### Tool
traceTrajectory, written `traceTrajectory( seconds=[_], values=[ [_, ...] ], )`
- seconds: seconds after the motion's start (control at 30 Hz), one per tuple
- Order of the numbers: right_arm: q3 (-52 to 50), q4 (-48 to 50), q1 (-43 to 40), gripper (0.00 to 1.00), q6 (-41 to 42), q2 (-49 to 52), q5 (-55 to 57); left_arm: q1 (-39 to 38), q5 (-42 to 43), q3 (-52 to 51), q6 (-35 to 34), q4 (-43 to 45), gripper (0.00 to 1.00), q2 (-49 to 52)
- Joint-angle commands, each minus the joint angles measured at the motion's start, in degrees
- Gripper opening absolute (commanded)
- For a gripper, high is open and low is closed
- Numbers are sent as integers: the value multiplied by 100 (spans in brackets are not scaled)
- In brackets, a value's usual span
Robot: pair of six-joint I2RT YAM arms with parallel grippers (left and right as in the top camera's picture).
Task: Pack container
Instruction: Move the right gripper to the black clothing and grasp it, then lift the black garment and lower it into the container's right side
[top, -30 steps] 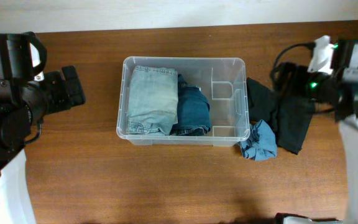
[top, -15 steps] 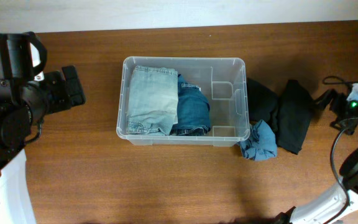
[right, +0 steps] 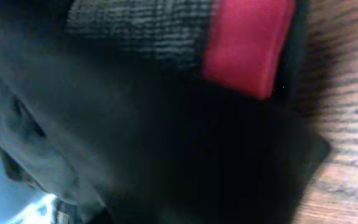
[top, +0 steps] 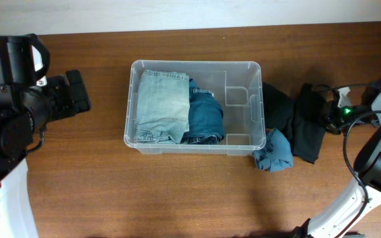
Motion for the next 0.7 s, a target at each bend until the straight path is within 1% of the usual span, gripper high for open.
traceTrajectory(
  seconds=[0.0, 0.07, 0.13, 0.23, 0.27, 0.3, 0.4, 0.43, 0.47, 0.53, 0.57, 0.67],
  values=[
    [20, -92, 31, 26, 334, -7, -33, 17, -61, 48, -52, -2, 99, -2],
    [205, -308, 39, 25, 361, -251, -267, 17, -61, 48, -52, -2, 99, -2],
    [448, -599, 59, 24, 356, -654, -850, 20, -61, 48, -52, 0, 99, -2],
    [839, -925, 177, 21, 356, -1464, -1480, 17, -61, 48, -52, 0, 99, -2],
    [1040, -1012, 317, 19, 358, -1980, -1504, 17, -61, 48, -52, -2, 99, -2],
    [1204, -1010, 566, 17, 420, -2570, -1506, 17, -61, 48, -52, 0, 99, -2],
    [1325, -953, 1078, 15, 723, -3283, -1508, 17, -61, 48, -52, 0, 99, -2],
    [1325, -892, 1397, 15, 997, -3536, -1508, 20, -61, 48, -52, -2, 99, -2],
    [1325, -876, 1528, 15, 1080, -3611, -1508, 17, -61, 48, -52, 0, 99, -2],
    [1325, -859, 2203, 15, 1335, -3753, -1530, 17, -61, 48, -52, 0, 99, -2],
    [1320, -855, 2546, 15, 1414, -3742, -1526, 17, -61, 48, -52, 0, 99, -2],
    [1309, -717, 3237, 15, 1521, -3598, -1521, 17, -61, 48, -52, 0, 99, -2]
  ],
)
